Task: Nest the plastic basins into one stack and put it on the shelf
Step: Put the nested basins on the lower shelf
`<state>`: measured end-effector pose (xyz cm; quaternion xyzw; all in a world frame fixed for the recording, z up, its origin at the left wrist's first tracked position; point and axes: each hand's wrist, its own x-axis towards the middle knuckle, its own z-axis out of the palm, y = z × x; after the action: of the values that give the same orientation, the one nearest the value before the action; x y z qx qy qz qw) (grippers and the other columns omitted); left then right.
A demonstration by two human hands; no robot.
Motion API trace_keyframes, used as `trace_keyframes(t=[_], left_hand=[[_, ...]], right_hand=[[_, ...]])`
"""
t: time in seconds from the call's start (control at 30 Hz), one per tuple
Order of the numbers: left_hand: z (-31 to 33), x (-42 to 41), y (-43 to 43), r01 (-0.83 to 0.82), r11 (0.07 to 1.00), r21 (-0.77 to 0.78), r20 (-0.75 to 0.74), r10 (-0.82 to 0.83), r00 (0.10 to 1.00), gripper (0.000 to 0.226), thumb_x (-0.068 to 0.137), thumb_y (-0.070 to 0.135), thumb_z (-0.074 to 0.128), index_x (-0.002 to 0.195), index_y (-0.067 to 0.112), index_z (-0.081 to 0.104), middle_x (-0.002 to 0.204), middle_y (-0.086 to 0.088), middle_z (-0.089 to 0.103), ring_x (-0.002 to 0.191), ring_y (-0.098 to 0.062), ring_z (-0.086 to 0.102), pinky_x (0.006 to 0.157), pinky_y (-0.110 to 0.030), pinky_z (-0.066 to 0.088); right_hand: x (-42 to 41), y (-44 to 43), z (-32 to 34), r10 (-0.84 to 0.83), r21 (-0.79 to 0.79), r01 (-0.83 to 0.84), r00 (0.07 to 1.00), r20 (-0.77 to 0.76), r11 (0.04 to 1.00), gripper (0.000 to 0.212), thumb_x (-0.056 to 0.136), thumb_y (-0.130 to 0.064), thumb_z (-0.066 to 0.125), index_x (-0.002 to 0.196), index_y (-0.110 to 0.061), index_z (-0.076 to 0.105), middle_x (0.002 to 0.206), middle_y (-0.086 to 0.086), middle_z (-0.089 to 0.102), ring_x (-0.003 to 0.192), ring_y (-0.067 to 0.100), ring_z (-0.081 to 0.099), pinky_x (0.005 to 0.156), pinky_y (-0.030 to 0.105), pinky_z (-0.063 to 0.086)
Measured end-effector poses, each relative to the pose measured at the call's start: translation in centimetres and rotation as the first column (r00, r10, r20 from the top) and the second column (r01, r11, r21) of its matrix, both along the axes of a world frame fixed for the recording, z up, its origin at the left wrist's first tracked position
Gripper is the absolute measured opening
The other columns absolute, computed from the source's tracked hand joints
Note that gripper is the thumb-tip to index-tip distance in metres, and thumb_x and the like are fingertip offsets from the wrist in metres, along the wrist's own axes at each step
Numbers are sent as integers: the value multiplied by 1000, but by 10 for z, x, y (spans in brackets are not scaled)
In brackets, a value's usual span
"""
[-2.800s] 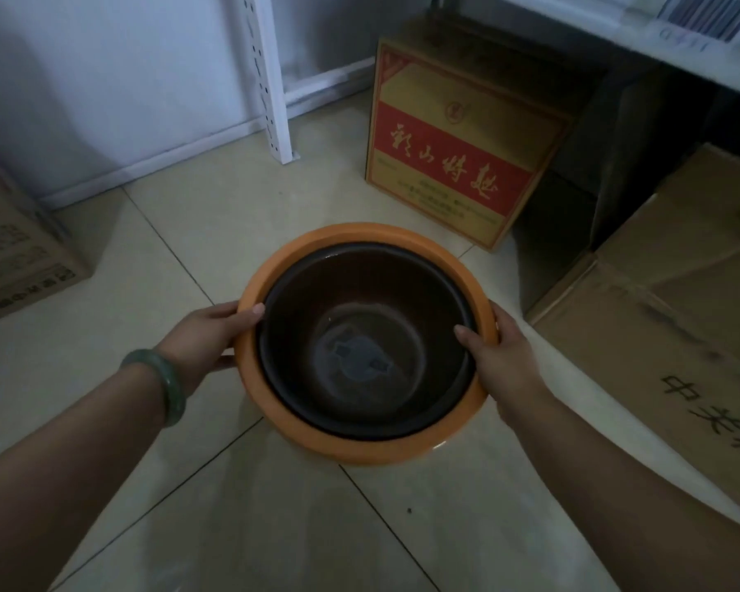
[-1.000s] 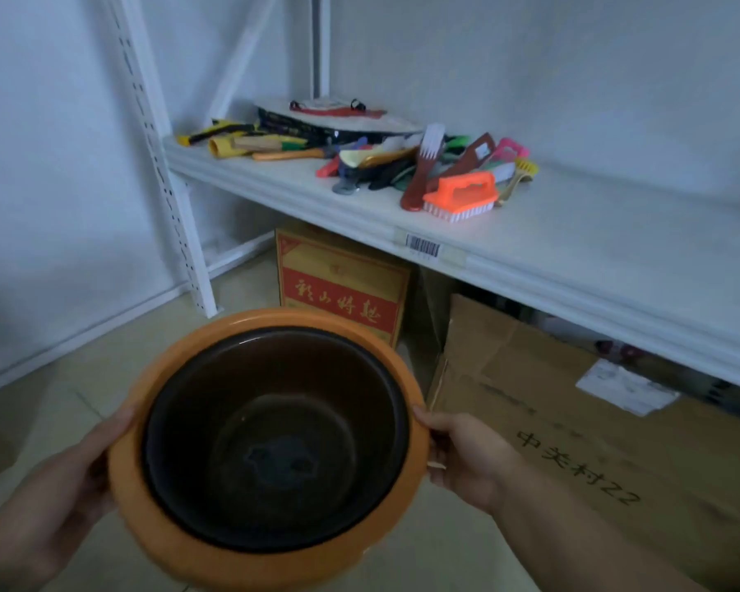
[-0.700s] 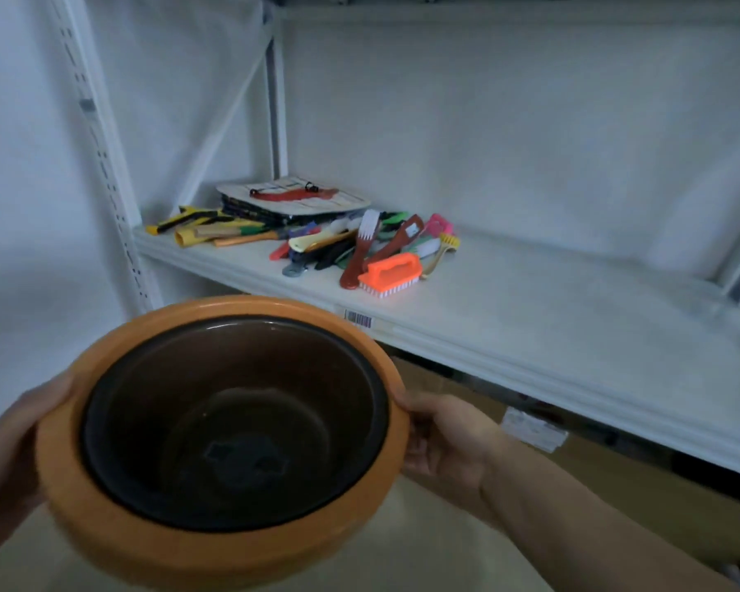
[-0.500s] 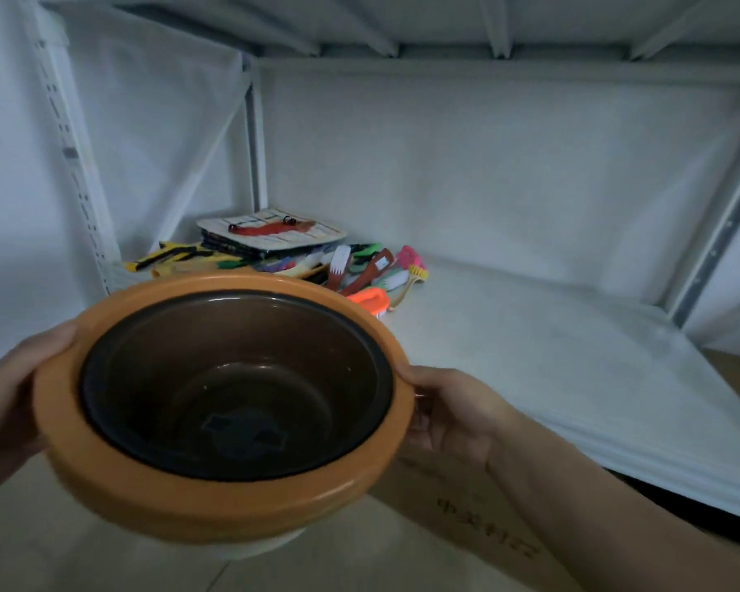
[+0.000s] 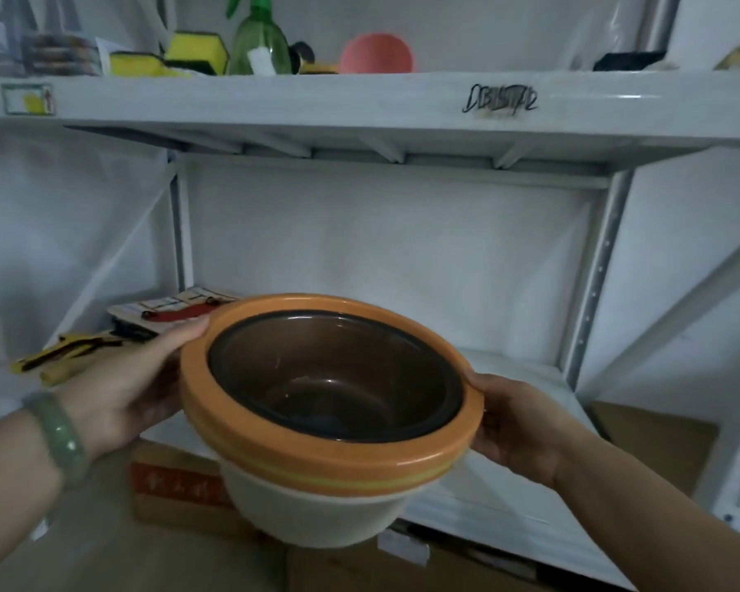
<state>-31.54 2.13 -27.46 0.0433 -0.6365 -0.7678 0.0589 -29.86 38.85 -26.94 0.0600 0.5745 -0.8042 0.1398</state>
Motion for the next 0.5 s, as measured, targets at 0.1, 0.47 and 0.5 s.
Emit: trace_keyframes(t=[0.1, 0.47, 0.5], left_hand=[[11, -3, 48, 112, 994, 13, 71, -112, 991, 19, 81, 37, 64, 89, 20, 68, 86, -8, 65, 74, -18, 60, 55, -27, 55], [-10, -51, 143, 156, 973, 167, 173, -185, 967, 18, 86, 27, 62, 75, 12, 65, 44, 1, 66, 34, -8, 60, 36, -17, 50], [-13, -53, 149, 164, 972, 167, 173, -193, 966, 19, 86, 27, 62, 76, 12, 67, 46, 0, 67, 36, -8, 62, 39, -18, 51]], right_hand=[[-3, 30, 0, -103, 6, 103, 995, 6, 995, 26, 86, -18, 63, 105, -1, 66, 79, 11, 63, 70, 22, 61, 53, 30, 59], [-15, 96, -35, -344, 38, 343, 939, 9, 938, 17, 87, -16, 59, 94, -2, 66, 68, 11, 60, 63, 24, 58, 60, 33, 55], [-15, 101, -37, -364, 45, 363, 932, 11, 931, 15, 88, -16, 59, 91, -3, 65, 67, 11, 59, 63, 24, 58, 62, 34, 54]])
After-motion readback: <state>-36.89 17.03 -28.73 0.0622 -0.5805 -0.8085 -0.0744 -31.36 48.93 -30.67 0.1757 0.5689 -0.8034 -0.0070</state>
